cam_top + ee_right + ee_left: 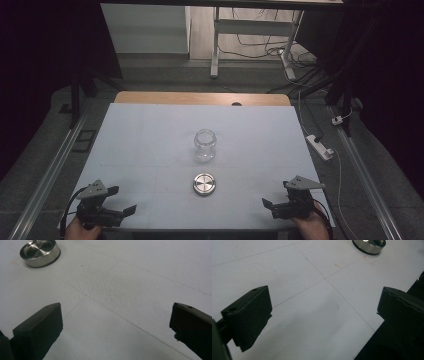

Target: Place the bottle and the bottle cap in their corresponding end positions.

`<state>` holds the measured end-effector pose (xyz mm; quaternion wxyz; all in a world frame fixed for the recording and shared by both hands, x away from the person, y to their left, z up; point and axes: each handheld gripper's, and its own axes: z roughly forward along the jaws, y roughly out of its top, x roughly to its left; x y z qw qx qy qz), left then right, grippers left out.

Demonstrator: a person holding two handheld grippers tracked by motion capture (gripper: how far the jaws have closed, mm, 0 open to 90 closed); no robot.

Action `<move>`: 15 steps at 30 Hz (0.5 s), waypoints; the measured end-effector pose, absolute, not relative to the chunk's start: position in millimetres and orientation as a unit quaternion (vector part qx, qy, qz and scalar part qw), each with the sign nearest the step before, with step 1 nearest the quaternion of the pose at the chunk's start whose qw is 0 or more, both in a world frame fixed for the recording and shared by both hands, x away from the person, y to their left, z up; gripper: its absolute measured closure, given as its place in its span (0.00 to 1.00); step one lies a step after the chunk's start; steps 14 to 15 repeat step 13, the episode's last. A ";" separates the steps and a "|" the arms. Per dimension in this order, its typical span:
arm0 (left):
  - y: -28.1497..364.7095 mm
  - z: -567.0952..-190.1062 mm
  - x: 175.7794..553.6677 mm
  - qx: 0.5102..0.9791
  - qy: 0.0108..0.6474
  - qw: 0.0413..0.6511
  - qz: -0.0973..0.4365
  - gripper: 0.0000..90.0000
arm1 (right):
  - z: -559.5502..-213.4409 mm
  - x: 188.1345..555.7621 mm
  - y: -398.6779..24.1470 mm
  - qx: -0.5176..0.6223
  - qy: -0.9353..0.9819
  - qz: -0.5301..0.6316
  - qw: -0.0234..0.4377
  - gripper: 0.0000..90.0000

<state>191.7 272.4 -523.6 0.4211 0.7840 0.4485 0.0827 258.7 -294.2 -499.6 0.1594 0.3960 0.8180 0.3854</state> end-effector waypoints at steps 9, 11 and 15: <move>274.1 -522.9 185.0 0.788 0.462 0.395 0.098 0.01 | -496.6 248.9 -303.3 0.410 0.814 0.380 0.161 0.00; 274.0 -523.1 185.5 0.789 0.463 0.394 0.096 0.01 | -496.4 247.7 -304.3 0.411 0.814 0.377 0.161 0.00; 273.9 -523.2 186.1 0.788 0.463 0.394 0.095 0.01 | -496.6 247.5 -304.1 0.412 0.815 0.374 0.163 0.00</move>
